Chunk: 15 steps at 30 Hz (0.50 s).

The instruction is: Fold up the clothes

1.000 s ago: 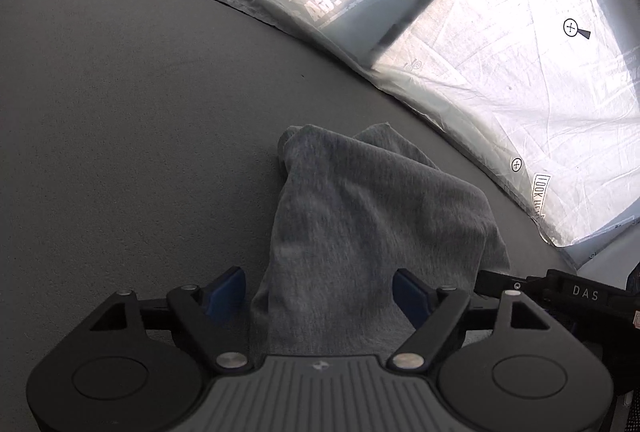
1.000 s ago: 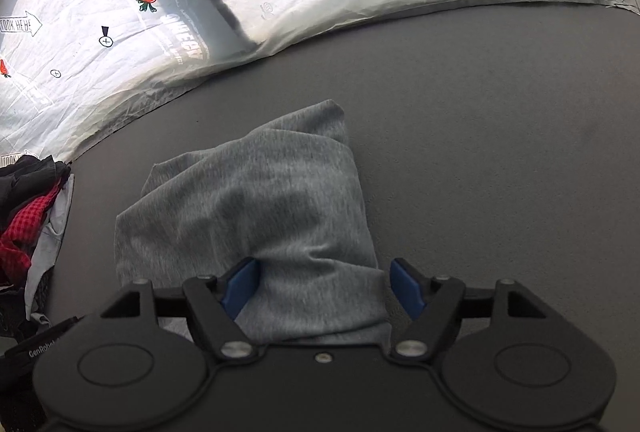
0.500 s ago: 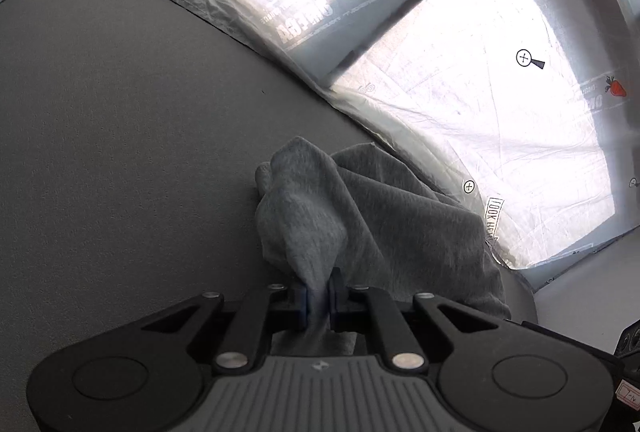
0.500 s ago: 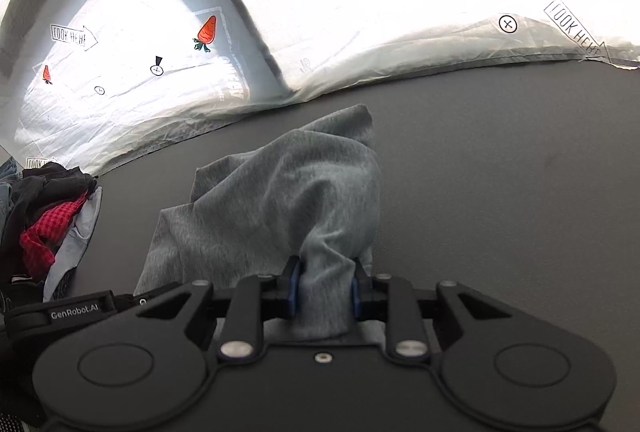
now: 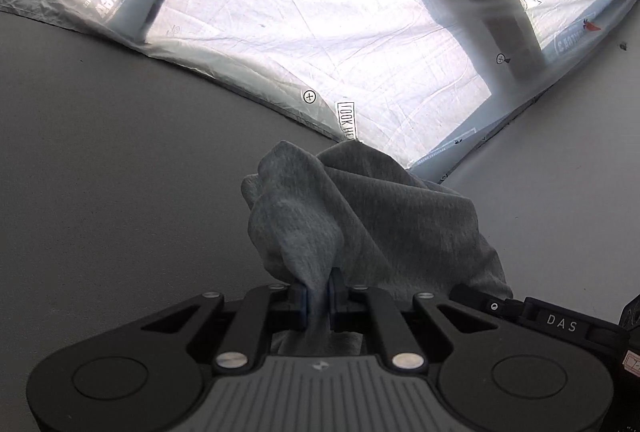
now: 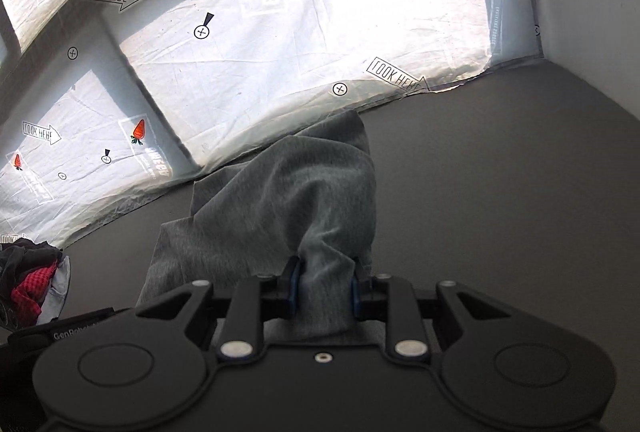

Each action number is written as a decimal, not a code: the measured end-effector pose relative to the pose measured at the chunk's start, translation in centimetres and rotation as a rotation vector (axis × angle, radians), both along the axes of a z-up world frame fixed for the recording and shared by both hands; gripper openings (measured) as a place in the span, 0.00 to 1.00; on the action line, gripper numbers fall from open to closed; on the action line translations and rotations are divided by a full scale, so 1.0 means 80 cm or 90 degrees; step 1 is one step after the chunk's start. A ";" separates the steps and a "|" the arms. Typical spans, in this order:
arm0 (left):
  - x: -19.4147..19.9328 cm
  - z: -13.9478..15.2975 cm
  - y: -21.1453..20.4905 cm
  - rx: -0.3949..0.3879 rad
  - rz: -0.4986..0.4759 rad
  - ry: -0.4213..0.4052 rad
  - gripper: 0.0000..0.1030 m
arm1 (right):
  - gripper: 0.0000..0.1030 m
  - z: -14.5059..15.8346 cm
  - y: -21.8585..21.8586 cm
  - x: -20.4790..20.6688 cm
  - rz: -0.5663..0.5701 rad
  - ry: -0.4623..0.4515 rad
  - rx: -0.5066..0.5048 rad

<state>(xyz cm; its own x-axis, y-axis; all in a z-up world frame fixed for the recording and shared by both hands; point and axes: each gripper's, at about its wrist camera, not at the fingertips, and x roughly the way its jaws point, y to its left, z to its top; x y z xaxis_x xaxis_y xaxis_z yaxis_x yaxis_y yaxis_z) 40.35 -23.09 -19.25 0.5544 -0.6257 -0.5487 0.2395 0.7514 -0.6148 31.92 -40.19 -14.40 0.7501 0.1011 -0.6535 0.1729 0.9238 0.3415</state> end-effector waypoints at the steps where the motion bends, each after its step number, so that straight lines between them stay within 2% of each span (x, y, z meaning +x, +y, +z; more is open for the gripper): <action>1: -0.004 0.006 -0.004 0.000 -0.011 0.000 0.09 | 0.24 0.002 -0.017 -0.009 -0.014 -0.001 0.003; 5: -0.009 0.016 -0.016 0.004 -0.049 -0.017 0.09 | 0.24 0.005 -0.091 -0.036 -0.056 -0.024 0.011; 8: 0.008 -0.005 0.003 0.009 -0.055 -0.041 0.09 | 0.24 0.004 -0.163 -0.034 -0.062 -0.050 0.022; 12: 0.023 0.001 -0.108 -0.021 -0.026 -0.051 0.09 | 0.24 0.009 -0.276 -0.013 -0.054 -0.082 0.043; 15: 0.042 0.013 -0.191 -0.032 -0.017 -0.069 0.09 | 0.24 0.023 -0.353 0.016 -0.030 -0.107 0.018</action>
<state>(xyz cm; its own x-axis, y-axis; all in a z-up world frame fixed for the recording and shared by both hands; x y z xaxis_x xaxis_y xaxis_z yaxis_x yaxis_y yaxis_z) 43.73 -38.37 -18.17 0.5915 -0.6661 -0.4543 0.3264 0.7130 -0.6205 33.22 -68.41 -12.60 0.8525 0.0801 -0.5166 0.1540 0.9059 0.3946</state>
